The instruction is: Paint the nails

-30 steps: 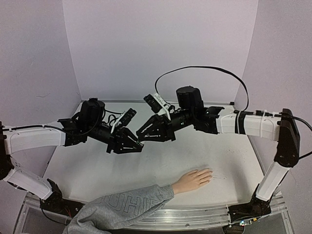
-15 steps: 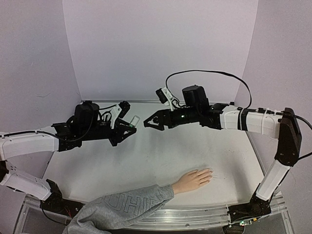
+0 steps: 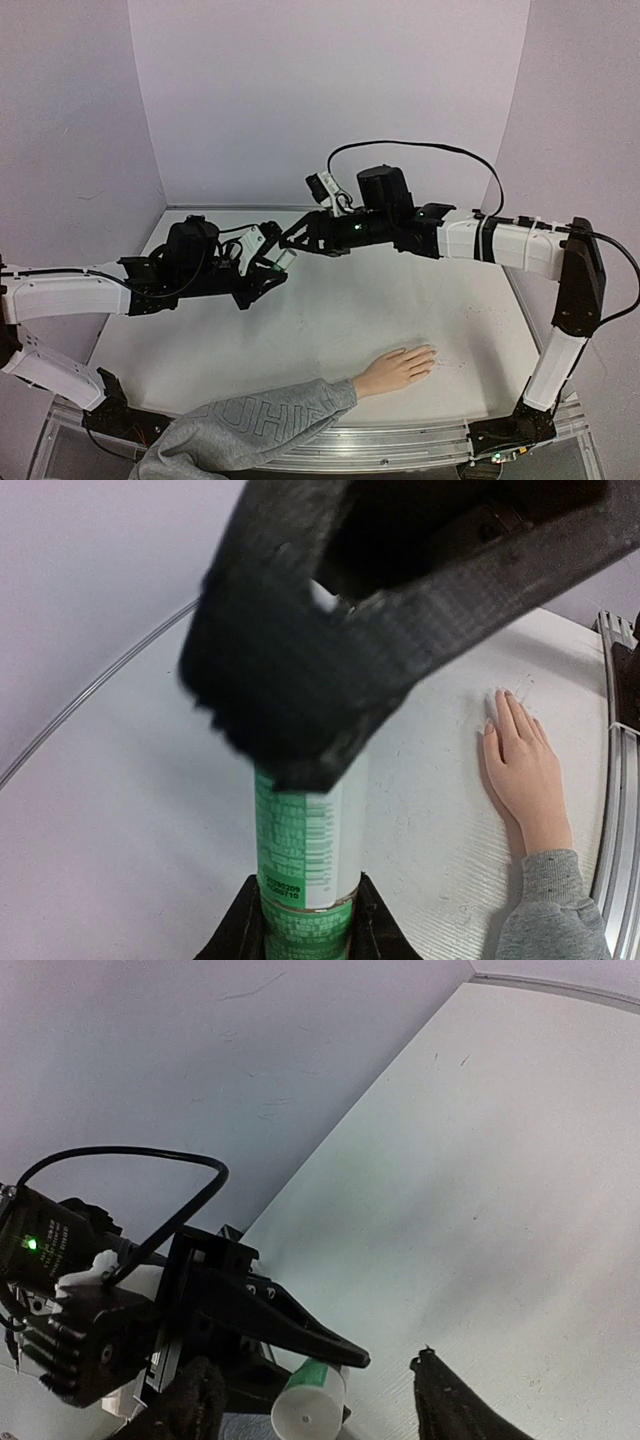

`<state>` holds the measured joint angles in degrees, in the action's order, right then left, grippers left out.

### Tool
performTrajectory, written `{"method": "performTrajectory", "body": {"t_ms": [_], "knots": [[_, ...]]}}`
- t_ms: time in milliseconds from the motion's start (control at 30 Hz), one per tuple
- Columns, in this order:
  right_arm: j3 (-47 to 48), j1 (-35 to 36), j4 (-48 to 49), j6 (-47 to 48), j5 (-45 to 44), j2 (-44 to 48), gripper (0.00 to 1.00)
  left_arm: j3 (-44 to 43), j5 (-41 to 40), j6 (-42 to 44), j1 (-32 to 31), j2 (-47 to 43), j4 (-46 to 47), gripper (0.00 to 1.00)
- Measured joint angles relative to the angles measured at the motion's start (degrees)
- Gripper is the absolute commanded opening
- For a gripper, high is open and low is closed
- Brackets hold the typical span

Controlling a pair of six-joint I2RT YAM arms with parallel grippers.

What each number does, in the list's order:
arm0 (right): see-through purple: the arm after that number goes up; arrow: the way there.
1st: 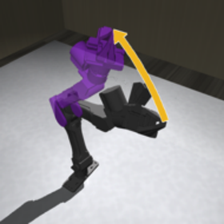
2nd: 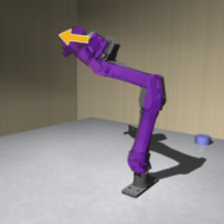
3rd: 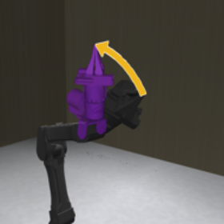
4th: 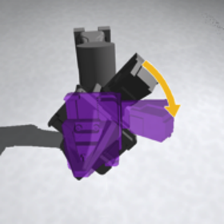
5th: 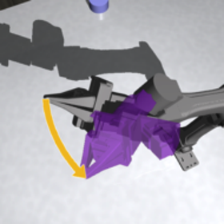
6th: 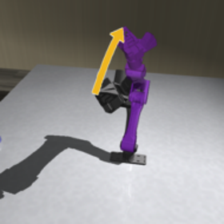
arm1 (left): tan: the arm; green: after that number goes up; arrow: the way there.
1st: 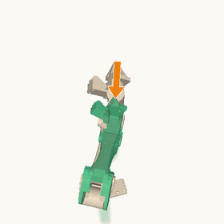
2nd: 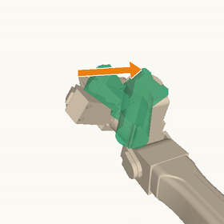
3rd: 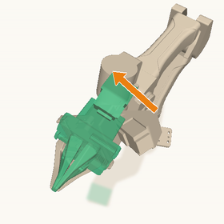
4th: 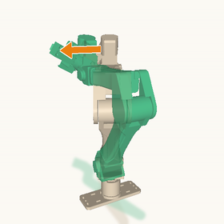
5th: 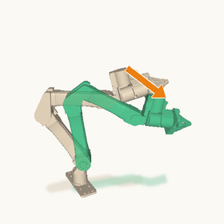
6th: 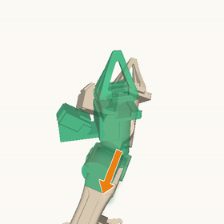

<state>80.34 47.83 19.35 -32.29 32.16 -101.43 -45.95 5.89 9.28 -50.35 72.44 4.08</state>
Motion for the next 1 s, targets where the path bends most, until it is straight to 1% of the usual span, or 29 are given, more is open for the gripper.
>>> {"method": "performTrajectory", "body": {"t_ms": [67,167,267,367,467,600,767,800,867,900,1000], "knots": [[0.61,0.39,0.02,-0.48,0.33,-1.16,0.53,-0.09,-0.04,0.20,-0.42,0.39,0.00,0.00],[0.63,0.76,-0.35,-0.81,0.83,-2.03,0.60,-0.11,-0.04,0.33,-0.76,0.39,0.04,0.00],[0.61,0.87,-0.50,-0.79,1.46,-2.19,0.60,-0.11,-0.09,0.33,-0.76,0.39,0.02,0.00],[0.61,1.25,-0.48,-0.55,2.10,-2.19,0.52,-0.11,-0.09,0.33,-0.76,0.39,0.00,0.00],[0.61,1.53,-0.44,-0.31,2.60,-2.21,0.45,-0.11,-0.11,0.33,-0.76,0.39,0.00,0.00],[0.61,1.81,-0.46,0.33,3.21,-2.27,0.33,-0.11,0.00,0.33,-0.76,0.37,0.00,0.00],[0.61,1.77,-0.52,1.90,4.11,-2.54,0.20,-0.13,1.51,-0.13,-0.70,0.04,-0.04,0.00],[0.61,1.75,-0.52,2.49,4.48,-2.51,0.17,-0.13,2.40,-0.35,-0.55,-0.20,-0.24,0.00],[0.61,1.73,-0.37,4.44,5.95,-2.49,0.00,-0.13,6.71,-0.98,0.72,-0.79,-0.90,0.00],[0.55,1.75,-0.17,5.81,6.75,-2.45,0.00,-0.13,9.33,-1.29,1.49,-1.05,-1.22,0.00],[-0.87,1.84,0.96,12.98,12.79,-1.36,0.00,-0.13,24.09,-2.10,4.96,-1.42,-1.68,0.00]]}}
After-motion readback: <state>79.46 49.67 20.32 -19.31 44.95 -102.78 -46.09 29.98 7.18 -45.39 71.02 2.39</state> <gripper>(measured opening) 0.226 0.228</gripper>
